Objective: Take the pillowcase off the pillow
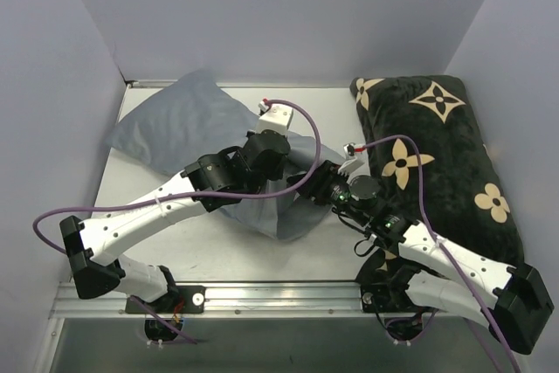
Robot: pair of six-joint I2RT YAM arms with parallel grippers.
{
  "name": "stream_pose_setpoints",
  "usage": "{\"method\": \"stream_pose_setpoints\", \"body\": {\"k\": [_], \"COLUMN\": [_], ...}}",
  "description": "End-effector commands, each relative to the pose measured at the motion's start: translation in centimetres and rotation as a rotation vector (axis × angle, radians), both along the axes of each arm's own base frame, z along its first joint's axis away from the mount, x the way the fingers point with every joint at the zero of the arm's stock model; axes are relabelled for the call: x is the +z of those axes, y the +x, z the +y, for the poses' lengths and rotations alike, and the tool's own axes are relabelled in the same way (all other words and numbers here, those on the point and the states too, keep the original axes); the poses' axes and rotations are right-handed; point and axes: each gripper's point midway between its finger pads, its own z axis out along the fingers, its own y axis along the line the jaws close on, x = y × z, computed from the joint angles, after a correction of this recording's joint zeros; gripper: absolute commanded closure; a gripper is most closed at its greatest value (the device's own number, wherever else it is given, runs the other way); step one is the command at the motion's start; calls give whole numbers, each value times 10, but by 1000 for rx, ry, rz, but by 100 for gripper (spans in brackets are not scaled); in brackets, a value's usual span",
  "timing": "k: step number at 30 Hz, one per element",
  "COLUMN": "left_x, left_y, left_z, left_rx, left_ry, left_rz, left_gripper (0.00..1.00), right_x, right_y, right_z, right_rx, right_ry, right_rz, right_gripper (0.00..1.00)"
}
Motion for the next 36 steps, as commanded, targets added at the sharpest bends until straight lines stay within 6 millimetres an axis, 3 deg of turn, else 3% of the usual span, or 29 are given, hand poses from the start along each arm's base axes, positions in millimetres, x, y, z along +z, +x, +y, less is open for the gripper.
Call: {"method": "stream_pose_setpoints", "body": {"k": [1,5,6,7,8,9,10,11,12,13,14,16,17,21,26,32,36], "left_x": [15,9,2,1,8,2,3,12,11,7,16,14,25,35,14,11,12], "left_y": [11,19,17,16,13,10,7,1,-4,-9,-15,-30,-38,-57,-73,-63,-55], "left_z": [7,17,16,15,10,9,8,6,6,8,13,14,19,33,40,79,82], "left_rx": [18,16,-3,-18,-58,-78,-96,-126,-139,-148,-148,-178,-186,-169,-136,118,177], "left_ry": [-148,-190,-179,-181,-218,-211,-223,-259,-261,-258,-279,-277,-309,-304,-208,-121,-32], "left_rz": [-28,-20,-17,-16,-26,-20,-21,-34,-34,-34,-61,-77,-105,-160,-156,-218,-255], "left_gripper": [100,100,100,98,93,88,67,56,48,33,28,19,18,14,13,19,22], "right_x": [39,52,49,59,61,58,64,81,83,87,102,101,105,122,143,155,160], "right_y": [-9,-20,-21,-20,-21,-19,-18,-19,-20,-19,-17,-12,-10,4,11,13,7], "right_z": [13,24,27,29,32,36,39,45,52,55,58,65,68,82,95,96,92], "right_rx": [55,112,123,130,141,151,160,182,215,222,225,235,238,250,276,271,271], "right_ry": [37,0,-21,-17,-23,-39,-32,-10,-23,-25,-9,-20,-18,4,43,38,66], "right_rz": [-74,-96,-90,-105,-115,-103,-107,-130,-138,-139,-155,-139,-142,-136,-132,-135,-133], "right_gripper": [68,79,87,92,95,100,100,100,100,100,100,100,100,100,100,100,100]}}
